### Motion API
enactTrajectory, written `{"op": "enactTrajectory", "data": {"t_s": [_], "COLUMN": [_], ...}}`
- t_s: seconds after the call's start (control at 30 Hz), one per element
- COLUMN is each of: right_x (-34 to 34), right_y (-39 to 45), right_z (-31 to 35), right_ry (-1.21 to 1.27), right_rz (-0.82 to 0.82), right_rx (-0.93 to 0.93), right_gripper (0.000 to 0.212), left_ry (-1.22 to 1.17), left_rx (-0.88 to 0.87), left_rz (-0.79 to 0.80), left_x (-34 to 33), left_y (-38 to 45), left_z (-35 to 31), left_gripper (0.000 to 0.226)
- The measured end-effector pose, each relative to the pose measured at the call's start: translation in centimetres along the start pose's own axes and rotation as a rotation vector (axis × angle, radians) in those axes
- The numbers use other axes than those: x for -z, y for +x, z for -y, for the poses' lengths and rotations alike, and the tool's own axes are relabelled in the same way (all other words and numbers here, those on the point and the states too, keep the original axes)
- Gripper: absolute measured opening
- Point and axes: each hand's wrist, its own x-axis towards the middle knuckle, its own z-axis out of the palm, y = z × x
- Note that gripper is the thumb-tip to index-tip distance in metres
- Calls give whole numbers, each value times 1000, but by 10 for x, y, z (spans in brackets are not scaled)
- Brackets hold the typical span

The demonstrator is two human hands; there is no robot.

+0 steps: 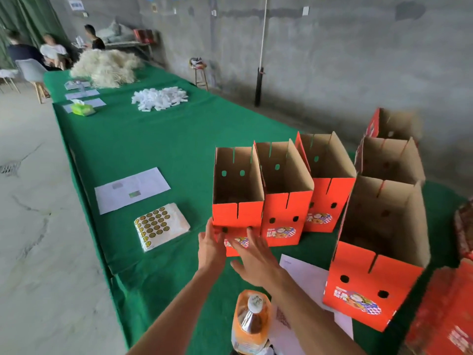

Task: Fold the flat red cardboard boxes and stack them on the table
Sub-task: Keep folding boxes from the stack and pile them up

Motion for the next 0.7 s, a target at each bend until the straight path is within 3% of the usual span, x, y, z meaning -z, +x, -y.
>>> {"op": "enactTrajectory", "data": {"t_s": [0.13,0.27,0.47,0.6,0.7], "right_x": [13,54,154,202,208], "right_y": [-2,-18,-92,-189,-277], "right_z": [0,1,-14,-55,-93], "right_ry": [92,215,240,165,127], "right_rz": [-108,-296,-831,-1039,-1088], "right_rx": [15,3,4,-130,-298], "right_gripper": [63,54,45,43,42], "left_ry": [-42,-77,-85,-248,-358], "left_rx": [-36,-181,-562,-848,-960], "left_rz": [-58,-182,-381,-272,-29], "left_x": [1,20,36,6,-46], "left_y": [2,-22,-66,-130,-197], "left_z": [-31,-74,-192,-256,-277], "left_gripper": [55,63,59,51,46]}}
